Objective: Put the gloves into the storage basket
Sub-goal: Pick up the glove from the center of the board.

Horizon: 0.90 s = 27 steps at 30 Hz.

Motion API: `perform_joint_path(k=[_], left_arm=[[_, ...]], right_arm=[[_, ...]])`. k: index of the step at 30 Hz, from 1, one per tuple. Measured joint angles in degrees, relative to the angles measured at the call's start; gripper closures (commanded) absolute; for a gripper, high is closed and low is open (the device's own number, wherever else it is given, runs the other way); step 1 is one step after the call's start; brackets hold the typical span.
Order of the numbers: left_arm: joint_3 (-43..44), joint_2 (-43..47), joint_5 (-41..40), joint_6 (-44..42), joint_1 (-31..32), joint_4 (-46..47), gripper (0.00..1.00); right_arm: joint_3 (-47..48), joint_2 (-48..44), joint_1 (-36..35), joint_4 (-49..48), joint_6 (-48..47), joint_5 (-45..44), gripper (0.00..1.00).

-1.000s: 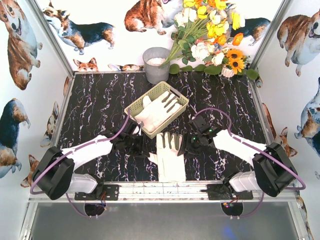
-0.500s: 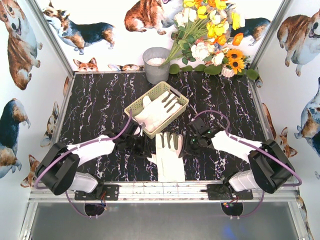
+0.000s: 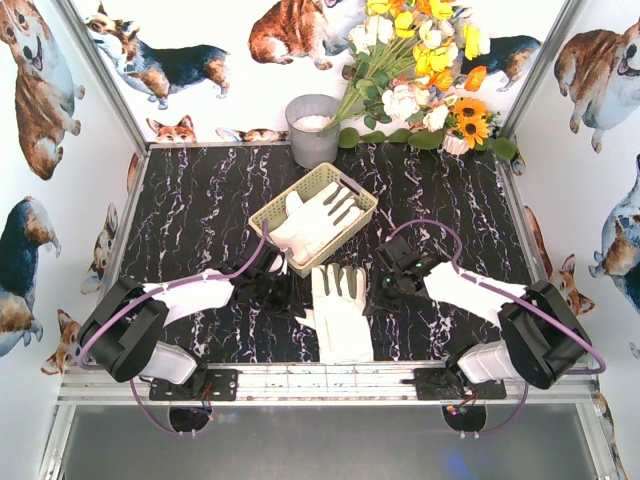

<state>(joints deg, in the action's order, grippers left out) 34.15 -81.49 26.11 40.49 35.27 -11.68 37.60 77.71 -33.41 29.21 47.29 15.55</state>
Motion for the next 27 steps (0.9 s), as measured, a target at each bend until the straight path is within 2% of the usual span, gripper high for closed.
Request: perform_joint_path(k=[5, 12, 27], left_arm=[[-0.1, 0.0, 0.2, 0.0, 0.0, 0.0, 0.62], [-1.0, -0.2, 1.2, 0.8, 0.0, 1.1, 0.51], [-1.8, -3.5, 6.3, 3.0, 0.0, 9.0, 0.5]], right_arm=[[-0.1, -3.4, 0.0, 0.9, 0.8, -2.4, 0.97], [-1.9, -4.5, 0.0, 0.5, 2.0, -3.0, 0.97], [-2.7, -2.7, 0.0, -0.2, 2.6, -3.2, 0.98]])
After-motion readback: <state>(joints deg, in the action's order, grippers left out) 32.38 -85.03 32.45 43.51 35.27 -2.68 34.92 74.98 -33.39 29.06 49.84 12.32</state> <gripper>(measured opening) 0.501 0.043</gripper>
